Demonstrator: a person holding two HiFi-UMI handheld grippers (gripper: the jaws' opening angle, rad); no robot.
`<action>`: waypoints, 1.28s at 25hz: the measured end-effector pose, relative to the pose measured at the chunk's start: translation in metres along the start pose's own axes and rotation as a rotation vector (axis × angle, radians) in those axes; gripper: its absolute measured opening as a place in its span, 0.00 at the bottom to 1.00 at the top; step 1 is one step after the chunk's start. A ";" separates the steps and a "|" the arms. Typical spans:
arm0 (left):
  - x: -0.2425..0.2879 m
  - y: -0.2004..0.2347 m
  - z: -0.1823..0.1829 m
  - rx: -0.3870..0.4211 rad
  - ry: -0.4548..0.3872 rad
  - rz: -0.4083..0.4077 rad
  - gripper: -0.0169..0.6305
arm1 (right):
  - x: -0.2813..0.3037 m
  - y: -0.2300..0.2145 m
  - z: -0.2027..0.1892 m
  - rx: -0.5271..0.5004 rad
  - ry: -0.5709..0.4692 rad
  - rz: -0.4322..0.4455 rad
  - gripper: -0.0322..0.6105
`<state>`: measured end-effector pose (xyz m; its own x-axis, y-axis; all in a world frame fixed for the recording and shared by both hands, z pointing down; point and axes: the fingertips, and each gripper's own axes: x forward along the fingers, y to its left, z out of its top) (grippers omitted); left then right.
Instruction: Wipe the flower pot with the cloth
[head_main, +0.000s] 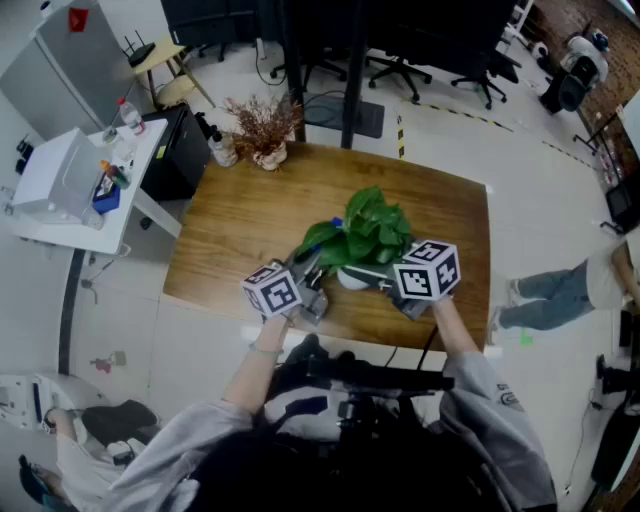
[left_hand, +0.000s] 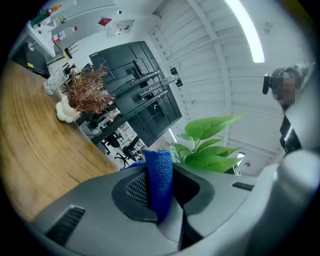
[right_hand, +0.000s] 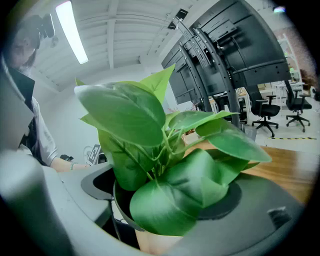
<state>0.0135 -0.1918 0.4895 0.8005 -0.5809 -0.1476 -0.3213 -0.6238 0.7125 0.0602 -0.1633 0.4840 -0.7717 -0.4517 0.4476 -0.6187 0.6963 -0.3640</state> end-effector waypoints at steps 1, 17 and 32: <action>0.002 -0.002 -0.001 -0.005 -0.001 -0.014 0.13 | -0.001 0.001 0.001 0.006 0.000 0.005 0.80; 0.008 0.007 0.005 -0.129 -0.066 -0.041 0.13 | -0.016 0.010 0.039 0.113 -0.182 0.074 0.80; 0.020 -0.002 0.025 -0.377 -0.227 -0.283 0.13 | -0.024 0.003 0.078 0.092 -0.274 0.092 0.76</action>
<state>0.0172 -0.2153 0.4679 0.6860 -0.5422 -0.4852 0.1295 -0.5652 0.8147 0.0651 -0.1945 0.4085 -0.8282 -0.5316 0.1772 -0.5457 0.6932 -0.4709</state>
